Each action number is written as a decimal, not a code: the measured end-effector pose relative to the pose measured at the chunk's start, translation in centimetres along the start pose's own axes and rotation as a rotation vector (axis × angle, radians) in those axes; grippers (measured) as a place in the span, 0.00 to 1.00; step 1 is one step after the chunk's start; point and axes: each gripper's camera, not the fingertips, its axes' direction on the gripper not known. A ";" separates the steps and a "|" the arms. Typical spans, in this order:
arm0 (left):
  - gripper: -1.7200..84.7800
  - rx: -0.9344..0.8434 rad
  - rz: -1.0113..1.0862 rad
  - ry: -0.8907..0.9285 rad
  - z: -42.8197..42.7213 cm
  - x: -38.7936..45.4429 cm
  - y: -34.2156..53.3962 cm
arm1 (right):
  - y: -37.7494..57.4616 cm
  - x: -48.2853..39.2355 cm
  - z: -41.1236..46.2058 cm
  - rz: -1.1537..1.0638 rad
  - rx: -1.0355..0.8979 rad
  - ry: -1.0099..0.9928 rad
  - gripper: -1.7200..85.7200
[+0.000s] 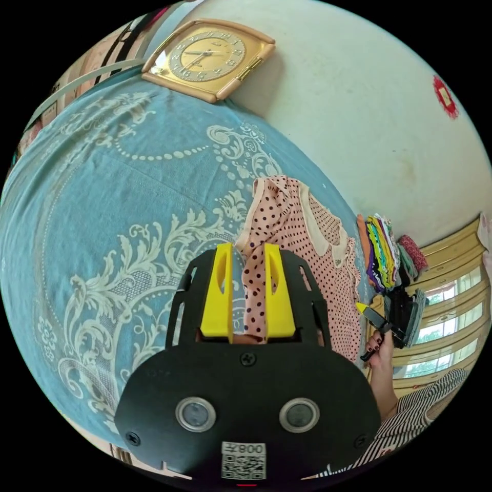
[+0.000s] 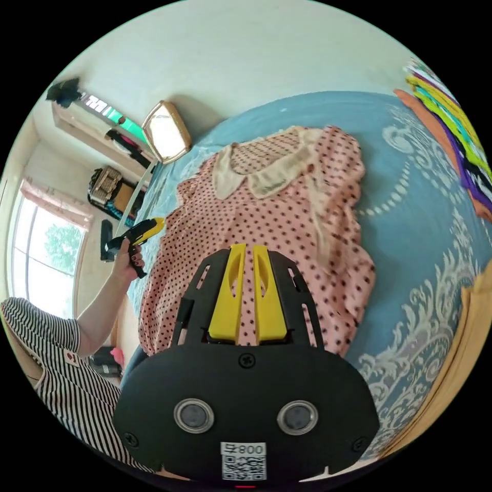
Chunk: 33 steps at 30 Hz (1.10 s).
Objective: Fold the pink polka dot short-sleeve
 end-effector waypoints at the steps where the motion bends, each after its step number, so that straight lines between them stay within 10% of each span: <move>1: 0.12 -0.016 -0.023 0.038 0.1 -1.3 0.1 | -2.7 -2.6 1.1 -0.069 -0.012 -0.015 0.05; 16: 0.04 0.034 0.030 0.123 -3.5 -5.1 2.8 | -30.8 -27.6 17.6 -0.520 -0.243 0.224 0.10; 33: 0.04 0.055 0.161 0.013 -7.4 3.2 5.9 | -39.4 -30.4 23.5 -0.505 -0.322 0.269 0.05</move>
